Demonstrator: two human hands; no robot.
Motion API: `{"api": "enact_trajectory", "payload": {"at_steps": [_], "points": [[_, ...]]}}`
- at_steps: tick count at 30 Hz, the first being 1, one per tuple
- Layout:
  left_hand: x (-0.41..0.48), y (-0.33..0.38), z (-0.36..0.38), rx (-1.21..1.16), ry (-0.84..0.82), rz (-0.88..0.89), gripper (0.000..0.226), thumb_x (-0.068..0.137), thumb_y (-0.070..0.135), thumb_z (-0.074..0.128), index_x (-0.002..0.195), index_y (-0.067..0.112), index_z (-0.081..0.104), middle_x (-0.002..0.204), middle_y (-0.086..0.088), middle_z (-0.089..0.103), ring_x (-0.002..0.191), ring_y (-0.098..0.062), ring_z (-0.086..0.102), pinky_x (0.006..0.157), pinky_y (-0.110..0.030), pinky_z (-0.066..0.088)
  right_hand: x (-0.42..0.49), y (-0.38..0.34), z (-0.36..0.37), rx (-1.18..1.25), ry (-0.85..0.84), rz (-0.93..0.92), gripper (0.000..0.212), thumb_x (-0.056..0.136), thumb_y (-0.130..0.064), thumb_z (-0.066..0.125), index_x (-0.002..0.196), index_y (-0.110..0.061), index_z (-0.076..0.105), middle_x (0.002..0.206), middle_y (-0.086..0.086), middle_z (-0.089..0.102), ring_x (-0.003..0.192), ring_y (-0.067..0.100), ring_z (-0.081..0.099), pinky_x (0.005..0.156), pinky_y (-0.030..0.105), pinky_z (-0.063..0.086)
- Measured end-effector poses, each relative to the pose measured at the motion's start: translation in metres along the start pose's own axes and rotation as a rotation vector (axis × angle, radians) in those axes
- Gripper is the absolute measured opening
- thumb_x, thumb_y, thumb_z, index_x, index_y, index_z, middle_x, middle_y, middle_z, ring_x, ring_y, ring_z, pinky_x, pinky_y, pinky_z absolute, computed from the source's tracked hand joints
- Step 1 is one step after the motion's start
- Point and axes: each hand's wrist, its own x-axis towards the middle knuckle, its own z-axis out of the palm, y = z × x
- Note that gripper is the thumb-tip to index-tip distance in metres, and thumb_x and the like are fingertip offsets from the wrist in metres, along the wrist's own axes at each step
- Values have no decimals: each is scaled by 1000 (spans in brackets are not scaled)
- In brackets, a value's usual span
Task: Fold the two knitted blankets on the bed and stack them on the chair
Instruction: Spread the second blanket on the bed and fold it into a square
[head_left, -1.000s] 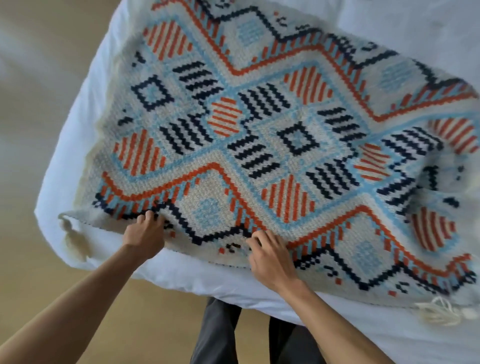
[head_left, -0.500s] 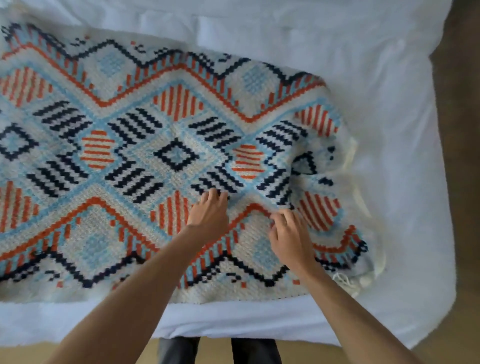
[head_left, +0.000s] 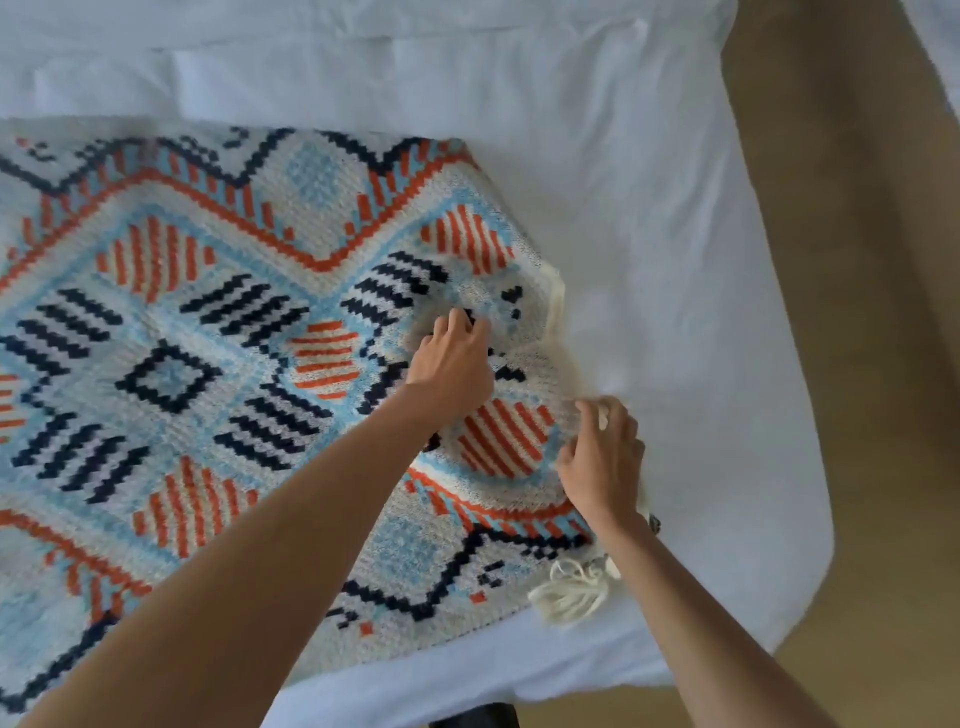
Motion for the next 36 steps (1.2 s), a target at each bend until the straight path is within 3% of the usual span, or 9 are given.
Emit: {"api": "enact_trajectory", "payload": {"at_steps": [4, 9, 11, 14, 17, 20, 26, 31, 36], "points": [[42, 28, 6, 21, -38, 48, 42, 91, 5, 42, 131, 11, 30, 131, -18, 34, 118, -34, 42, 81, -36, 45, -3, 6, 5, 53, -23, 15, 55, 80, -5, 65, 131, -9, 45, 118, 17, 54, 101, 29, 55, 82, 40, 50], [76, 50, 27, 137, -63, 31, 47, 95, 22, 46, 134, 13, 20, 114, -16, 46, 87, -32, 57, 62, -37, 43, -13, 3, 4, 213, -50, 120, 61, 83, -9, 64, 138, -15, 38, 102, 13, 56, 67, 17, 56, 54, 26, 51], [85, 53, 33, 145, -85, -29, 47, 95, 24, 46, 132, 12, 18, 102, -13, 50, 81, -29, 55, 61, -37, 43, -19, 8, 5, 231, -84, 131, 59, 88, -17, 60, 141, -18, 34, 96, 8, 58, 64, 13, 52, 54, 22, 45], [90, 54, 34, 205, -163, -42, 43, 93, 8, 46, 132, 6, 27, 109, -14, 57, 93, -32, 61, 69, -36, 48, -28, 12, 8, 222, -149, 99, 55, 93, -18, 51, 144, -18, 29, 91, 5, 60, 63, 10, 47, 56, 20, 40], [107, 64, 11, -54, 24, -50, 35, 98, 11, 38, 133, 3, 36, 112, -17, 57, 88, -29, 60, 70, -33, 48, -28, 17, 4, 233, -109, 140, 41, 91, -8, 52, 131, -13, 45, 94, 8, 62, 56, 12, 51, 47, 20, 40], [144, 83, -24, -449, 275, 8, 30, 103, 21, 23, 124, 5, 37, 81, -10, 55, 60, -19, 51, 55, -32, 48, -20, 24, -1, 213, 6, 192, 25, 87, -3, 57, 108, -11, 48, 84, 12, 60, 51, 21, 56, 40, 25, 46], [148, 58, -20, -326, -68, 42, 17, 97, 7, 34, 111, 4, 43, 94, -6, 47, 79, -16, 43, 66, -24, 36, 29, 15, -10, 52, 76, 124, 17, 75, -7, 69, 91, -4, 64, 115, 22, 54, 99, 34, 54, 79, 43, 52], [161, 26, -50, -323, 192, 59, 21, 91, 1, 41, 108, 7, 51, 104, -9, 53, 90, -21, 51, 77, -28, 46, 103, -22, -21, 41, 121, -41, 17, 81, -8, 62, 97, -2, 61, 125, 20, 51, 115, 33, 48, 93, 45, 45], [181, -52, -103, -21, 445, -98, 50, 83, 4, 48, 131, 9, 35, 131, -15, 37, 121, -31, 35, 97, -42, 33, 191, -81, -38, 181, 199, -283, 32, 91, -10, 47, 121, -2, 54, 131, 19, 48, 124, 31, 42, 104, 44, 37]]}}
